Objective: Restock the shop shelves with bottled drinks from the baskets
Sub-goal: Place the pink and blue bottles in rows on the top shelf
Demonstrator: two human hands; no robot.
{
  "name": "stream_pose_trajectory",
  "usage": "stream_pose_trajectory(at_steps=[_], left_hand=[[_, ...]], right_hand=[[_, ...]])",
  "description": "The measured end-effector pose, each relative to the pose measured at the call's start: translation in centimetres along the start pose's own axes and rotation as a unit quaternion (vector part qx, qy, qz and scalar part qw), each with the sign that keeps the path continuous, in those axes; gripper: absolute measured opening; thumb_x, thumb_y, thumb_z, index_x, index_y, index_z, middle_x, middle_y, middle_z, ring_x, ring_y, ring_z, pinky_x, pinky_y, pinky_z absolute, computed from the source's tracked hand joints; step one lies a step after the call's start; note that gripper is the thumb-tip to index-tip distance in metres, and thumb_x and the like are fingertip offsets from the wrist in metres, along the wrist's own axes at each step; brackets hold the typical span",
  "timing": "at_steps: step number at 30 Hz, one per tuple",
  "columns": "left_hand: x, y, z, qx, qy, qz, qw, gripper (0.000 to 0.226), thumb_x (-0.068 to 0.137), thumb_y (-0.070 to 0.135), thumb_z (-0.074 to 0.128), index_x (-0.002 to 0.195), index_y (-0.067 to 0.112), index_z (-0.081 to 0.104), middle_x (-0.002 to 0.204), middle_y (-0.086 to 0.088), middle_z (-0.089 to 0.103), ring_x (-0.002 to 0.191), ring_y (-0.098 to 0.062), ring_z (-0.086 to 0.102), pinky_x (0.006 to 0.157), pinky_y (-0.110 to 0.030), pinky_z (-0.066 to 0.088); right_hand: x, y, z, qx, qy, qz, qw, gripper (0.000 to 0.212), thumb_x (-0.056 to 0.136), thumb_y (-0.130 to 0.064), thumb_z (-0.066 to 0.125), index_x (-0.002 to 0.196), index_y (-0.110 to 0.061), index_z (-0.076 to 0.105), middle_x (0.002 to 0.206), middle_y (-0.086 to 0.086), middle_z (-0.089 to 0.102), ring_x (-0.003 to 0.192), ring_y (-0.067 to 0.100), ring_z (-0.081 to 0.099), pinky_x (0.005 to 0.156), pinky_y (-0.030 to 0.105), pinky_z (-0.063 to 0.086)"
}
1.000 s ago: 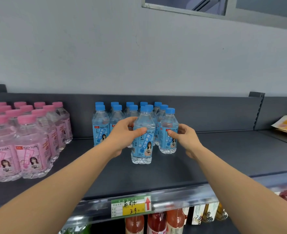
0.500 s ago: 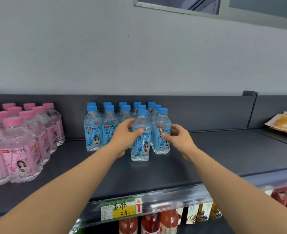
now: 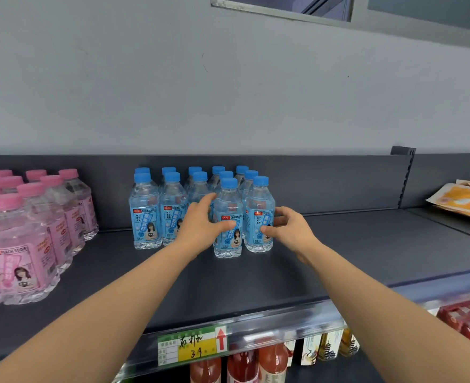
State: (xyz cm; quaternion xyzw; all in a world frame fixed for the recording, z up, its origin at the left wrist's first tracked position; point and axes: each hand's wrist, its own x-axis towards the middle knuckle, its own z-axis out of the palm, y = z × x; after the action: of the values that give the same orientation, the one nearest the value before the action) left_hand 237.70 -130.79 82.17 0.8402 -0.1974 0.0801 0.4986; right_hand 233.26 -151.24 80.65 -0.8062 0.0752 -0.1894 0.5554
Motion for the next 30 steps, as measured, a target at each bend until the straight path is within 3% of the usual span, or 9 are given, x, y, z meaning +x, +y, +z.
stream_pose_trajectory(at_steps=[3,5,8,12,16,19,23,27,30], left_hand=[[0.1,-0.1,0.5,0.016,0.017,-0.017,1.000,0.067,0.073,0.026,0.081,0.130,0.019,0.046,0.117,-0.001,0.062,0.094,-0.014,0.058,0.079,-0.031,0.049],[0.2,-0.1,0.9,0.022,0.029,-0.027,0.999,0.053,0.074,0.025,0.080,0.119,0.017,0.053,0.112,0.000,0.065,0.088,-0.012,0.058,0.072,-0.027,0.047],[0.3,0.0,1.3,0.050,0.046,-0.027,0.997,0.049,0.076,0.030,0.079,0.116,0.019,0.053,0.109,0.003,0.064,0.084,-0.010,0.055,0.060,-0.022,0.039],[0.2,0.1,1.5,0.061,0.054,-0.025,0.996,0.051,0.077,0.032,0.077,0.120,0.019,0.052,0.112,0.003,0.064,0.086,-0.010,0.053,0.066,-0.026,0.039],[-0.2,0.1,1.2,0.053,0.039,-0.021,0.998,0.052,0.079,0.031,0.076,0.123,0.018,0.051,0.113,0.002,0.064,0.086,-0.011,0.053,0.060,-0.022,0.038],[-0.5,0.2,0.9,0.046,0.025,-0.018,0.998,0.051,0.080,0.028,0.075,0.123,0.017,0.052,0.116,0.000,0.063,0.090,-0.012,0.055,0.068,-0.024,0.042],[-1.2,0.7,0.4,0.068,0.013,-0.025,0.997,0.056,0.082,0.020,0.073,0.131,0.013,0.047,0.125,-0.005,0.058,0.111,-0.023,0.057,0.085,-0.034,0.046],[-2.9,1.9,0.0,0.068,0.032,-0.019,0.997,0.062,0.086,0.019,0.068,0.140,0.014,0.038,0.138,-0.009,0.046,0.122,-0.027,0.049,0.095,-0.038,0.044],[-4.8,3.5,0.3,0.059,0.072,0.030,0.995,0.062,0.088,0.020,0.065,0.143,0.019,0.035,0.140,-0.006,0.043,0.126,-0.023,0.045,0.104,-0.042,0.041]], right_hand=[[0.0,-0.1,0.2,-0.001,0.005,0.005,1.000,0.044,0.079,-0.006,0.076,0.118,-0.014,0.057,0.103,0.002,0.067,0.096,0.018,0.066,0.086,0.043,0.056],[-0.1,-0.1,0.2,-0.004,0.007,0.007,1.000,0.044,0.079,-0.006,0.076,0.118,-0.013,0.057,0.102,0.001,0.067,0.095,0.018,0.066,0.085,0.043,0.056],[-0.2,-0.3,0.3,-0.012,0.012,0.009,1.000,0.045,0.079,-0.007,0.076,0.120,-0.013,0.057,0.104,0.002,0.068,0.096,0.018,0.066,0.085,0.043,0.057],[-0.4,-0.5,0.8,-0.018,0.020,0.008,1.000,0.047,0.079,-0.008,0.076,0.121,-0.013,0.056,0.107,0.003,0.067,0.098,0.018,0.066,0.085,0.043,0.057],[-0.7,-0.6,1.1,-0.024,0.033,0.011,0.999,0.047,0.080,-0.012,0.076,0.122,-0.014,0.056,0.107,0.000,0.067,0.095,0.015,0.066,0.083,0.039,0.057],[-1.0,-0.7,1.2,-0.047,0.039,0.017,0.998,0.046,0.081,-0.015,0.075,0.122,-0.014,0.055,0.110,0.000,0.067,0.097,0.015,0.065,0.085,0.038,0.057],[-2.0,-0.9,0.6,-0.102,0.046,0.010,0.994,0.048,0.082,-0.016,0.074,0.125,-0.015,0.054,0.107,-0.002,0.066,0.095,0.013,0.063,0.079,0.029,0.052],[-4.4,-1.0,-1.3,-0.165,0.083,-0.016,0.983,0.048,0.083,-0.023,0.073,0.127,-0.019,0.056,0.109,0.000,0.063,0.097,0.015,0.059,0.082,0.028,0.047],[-6.9,-1.1,-3.2,-0.185,0.113,-0.043,0.975,0.038,0.085,-0.025,0.069,0.121,-0.020,0.060,0.102,-0.003,0.064,0.096,0.015,0.060,0.085,0.030,0.049]])
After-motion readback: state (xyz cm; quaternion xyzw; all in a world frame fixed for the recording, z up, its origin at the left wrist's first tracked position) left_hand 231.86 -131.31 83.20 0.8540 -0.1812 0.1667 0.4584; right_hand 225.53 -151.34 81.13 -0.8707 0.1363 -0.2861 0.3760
